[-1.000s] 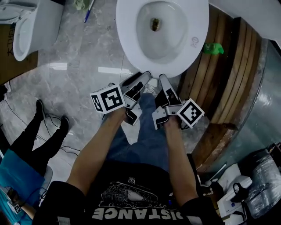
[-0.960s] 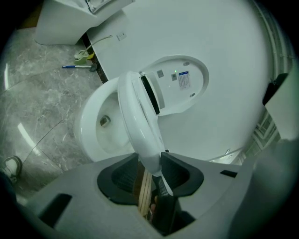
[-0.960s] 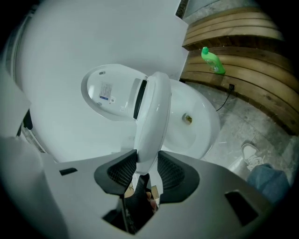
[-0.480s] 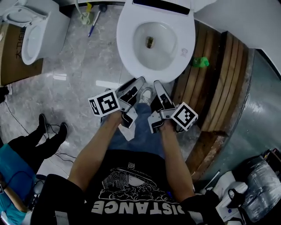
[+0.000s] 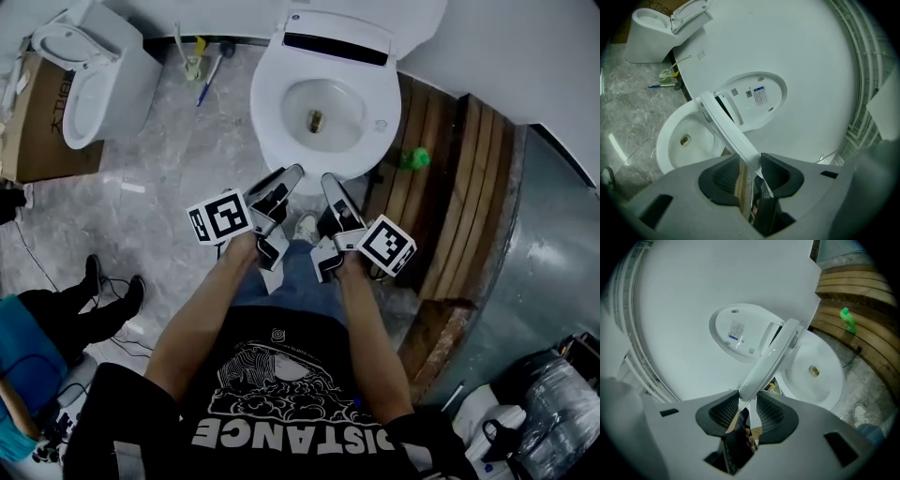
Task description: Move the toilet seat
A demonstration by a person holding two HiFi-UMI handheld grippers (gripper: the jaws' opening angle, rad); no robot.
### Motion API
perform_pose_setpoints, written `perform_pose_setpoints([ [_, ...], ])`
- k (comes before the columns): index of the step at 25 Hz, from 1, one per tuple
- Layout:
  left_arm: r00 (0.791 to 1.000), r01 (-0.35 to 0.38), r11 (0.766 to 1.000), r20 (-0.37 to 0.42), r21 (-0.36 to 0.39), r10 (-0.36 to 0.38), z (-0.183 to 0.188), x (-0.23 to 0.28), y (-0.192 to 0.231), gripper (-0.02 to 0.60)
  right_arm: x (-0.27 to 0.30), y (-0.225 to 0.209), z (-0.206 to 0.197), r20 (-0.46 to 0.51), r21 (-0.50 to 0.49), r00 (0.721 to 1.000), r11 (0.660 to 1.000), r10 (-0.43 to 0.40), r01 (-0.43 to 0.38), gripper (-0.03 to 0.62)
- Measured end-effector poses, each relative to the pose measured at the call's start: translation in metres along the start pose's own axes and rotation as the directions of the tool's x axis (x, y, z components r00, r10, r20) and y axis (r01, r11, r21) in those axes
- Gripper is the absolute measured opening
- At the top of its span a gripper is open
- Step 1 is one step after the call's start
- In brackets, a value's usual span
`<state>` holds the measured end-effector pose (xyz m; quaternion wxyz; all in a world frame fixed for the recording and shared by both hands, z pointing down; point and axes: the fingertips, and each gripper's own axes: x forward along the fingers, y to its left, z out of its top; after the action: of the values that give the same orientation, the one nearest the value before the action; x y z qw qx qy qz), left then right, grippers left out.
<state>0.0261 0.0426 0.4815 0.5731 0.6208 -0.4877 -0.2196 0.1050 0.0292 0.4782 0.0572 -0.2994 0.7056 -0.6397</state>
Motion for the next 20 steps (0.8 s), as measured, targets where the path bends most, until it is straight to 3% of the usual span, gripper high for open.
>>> perform_pose_setpoints([
  [2, 1.0, -0.001, 1.0, 0.013, 0.009, 0.001, 0.004, 0.001, -0.008, 0.149, -0.002, 0.003, 0.004, -0.012, -0.014, 1.0, 1.0, -0.022, 0.022, 0.126],
  [20, 0.997, 0.011, 0.992, 0.078, 0.124, -0.021, 0.043, 0.009, -0.061, 0.137, 0.01, 0.063, 0.04, -0.049, -0.12, 0.994, 0.987, 0.102, -0.107, 0.108],
])
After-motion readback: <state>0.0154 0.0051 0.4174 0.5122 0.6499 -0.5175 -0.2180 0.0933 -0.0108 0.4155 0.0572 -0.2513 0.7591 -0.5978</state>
